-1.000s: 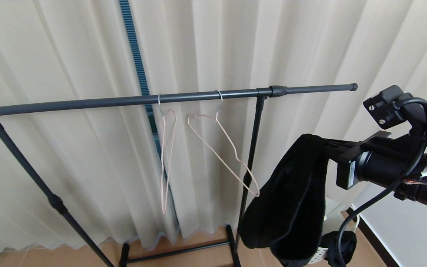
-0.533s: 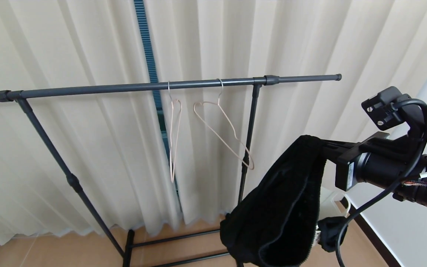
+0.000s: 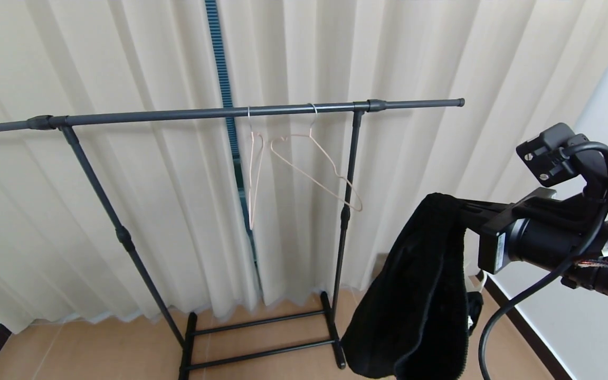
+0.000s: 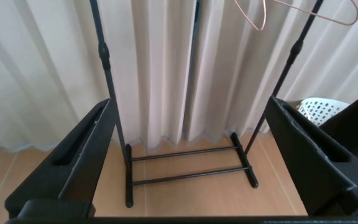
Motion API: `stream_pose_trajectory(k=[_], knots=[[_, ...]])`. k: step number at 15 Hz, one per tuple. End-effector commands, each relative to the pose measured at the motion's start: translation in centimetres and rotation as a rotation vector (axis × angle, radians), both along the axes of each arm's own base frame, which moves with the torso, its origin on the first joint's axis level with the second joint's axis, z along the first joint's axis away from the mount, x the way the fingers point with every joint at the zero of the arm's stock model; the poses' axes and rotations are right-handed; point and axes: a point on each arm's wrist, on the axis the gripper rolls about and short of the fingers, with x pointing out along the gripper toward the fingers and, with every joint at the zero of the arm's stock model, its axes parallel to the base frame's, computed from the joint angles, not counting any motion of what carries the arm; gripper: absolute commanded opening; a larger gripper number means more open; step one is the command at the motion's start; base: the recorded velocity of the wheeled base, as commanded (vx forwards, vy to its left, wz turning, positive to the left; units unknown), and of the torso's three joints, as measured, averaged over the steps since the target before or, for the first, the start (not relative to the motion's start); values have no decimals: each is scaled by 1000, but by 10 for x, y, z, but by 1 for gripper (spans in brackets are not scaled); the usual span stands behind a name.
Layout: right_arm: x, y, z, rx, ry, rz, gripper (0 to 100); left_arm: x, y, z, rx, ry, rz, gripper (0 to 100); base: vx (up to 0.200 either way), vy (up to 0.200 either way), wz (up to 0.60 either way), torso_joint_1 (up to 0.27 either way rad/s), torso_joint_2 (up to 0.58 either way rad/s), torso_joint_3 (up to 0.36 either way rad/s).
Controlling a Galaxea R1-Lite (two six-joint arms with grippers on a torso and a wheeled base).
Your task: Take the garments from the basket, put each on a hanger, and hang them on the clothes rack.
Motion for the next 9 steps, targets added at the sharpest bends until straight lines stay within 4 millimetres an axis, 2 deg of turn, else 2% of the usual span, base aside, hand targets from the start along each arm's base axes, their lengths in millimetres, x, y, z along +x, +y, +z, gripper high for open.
stream_pose_trajectory(k=[1,3,9], knots=[[1,0,-2,-5,6,-3,0,0,0,0,0,1,0,100,0,0,600,7,2,2],[1,0,0,-2,1,-3,0,0,0,0,0,1,0,100,0,0,600,22,12,-7],[-3,-2,3,5,-11,-3,0,0,0,0,3,2,0,100,0,0,0,0,0,0]])
